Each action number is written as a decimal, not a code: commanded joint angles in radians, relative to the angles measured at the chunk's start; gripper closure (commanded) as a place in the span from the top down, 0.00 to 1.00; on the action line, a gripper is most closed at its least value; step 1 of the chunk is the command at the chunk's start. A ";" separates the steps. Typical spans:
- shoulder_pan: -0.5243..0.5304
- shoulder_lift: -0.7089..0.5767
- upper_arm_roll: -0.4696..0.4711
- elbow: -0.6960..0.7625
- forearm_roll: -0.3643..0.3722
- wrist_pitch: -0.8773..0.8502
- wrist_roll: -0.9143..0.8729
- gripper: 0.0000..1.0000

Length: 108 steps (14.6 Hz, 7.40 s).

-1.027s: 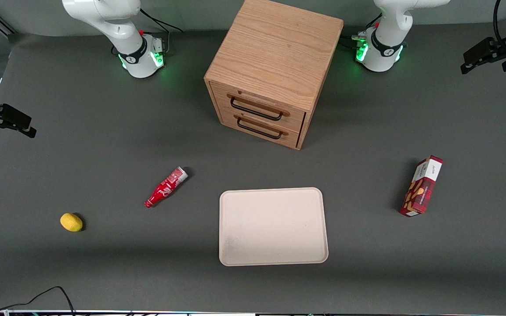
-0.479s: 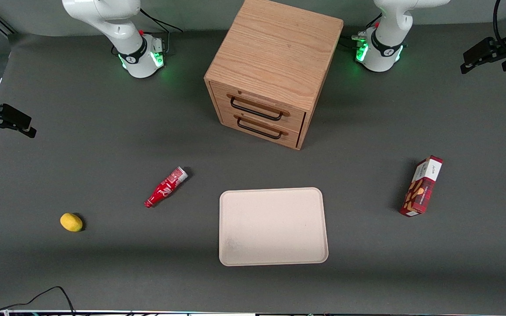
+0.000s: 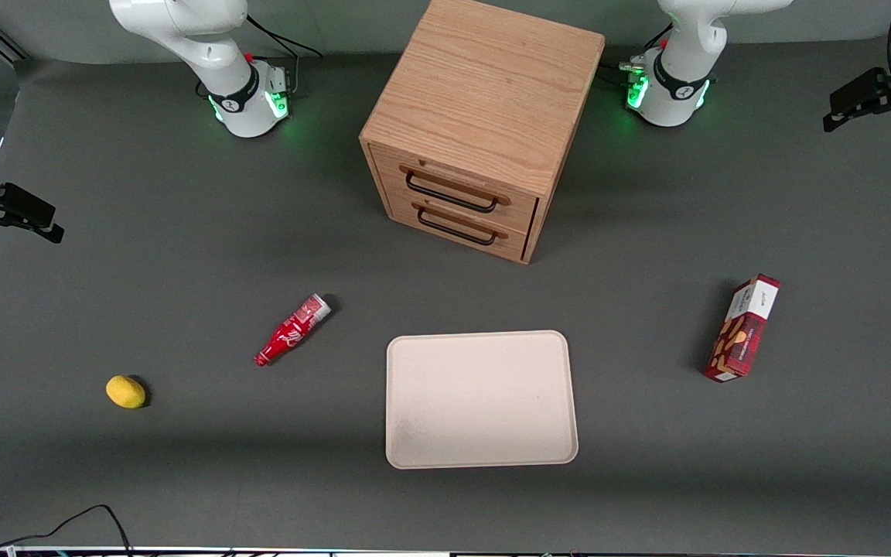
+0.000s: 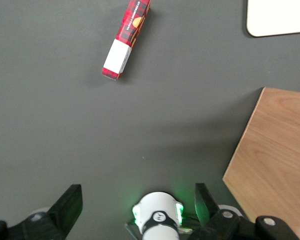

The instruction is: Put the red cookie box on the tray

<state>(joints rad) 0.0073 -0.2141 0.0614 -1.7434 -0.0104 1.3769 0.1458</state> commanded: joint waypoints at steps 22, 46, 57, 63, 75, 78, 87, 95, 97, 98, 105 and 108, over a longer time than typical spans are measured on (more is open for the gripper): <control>-0.001 0.562 0.044 -0.317 -0.002 0.973 0.408 1.00; 0.002 0.569 0.021 -0.151 -0.056 0.782 0.411 0.00; -0.003 0.476 -0.098 0.418 -0.043 0.045 0.042 0.00; -0.004 0.510 -0.345 0.470 -0.053 0.027 -0.403 0.00; -0.075 0.863 -0.519 0.395 0.202 0.603 -0.689 0.00; -0.078 0.912 -0.519 0.377 0.217 0.713 -0.690 0.00; -0.095 1.042 -0.517 0.351 0.372 0.925 -0.703 0.00; -0.090 1.047 -0.512 0.348 0.386 0.926 -0.700 1.00; -0.084 1.039 -0.514 0.348 0.386 0.907 -0.695 1.00; -0.082 1.035 -0.514 0.348 0.386 0.906 -0.695 1.00; -0.058 0.850 -0.538 0.357 0.357 0.650 -0.692 1.00; -0.037 0.687 -0.534 0.355 0.238 0.494 -0.666 1.00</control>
<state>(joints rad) -0.0507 0.6125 -0.4779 -1.3460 0.2926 1.9682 -0.5278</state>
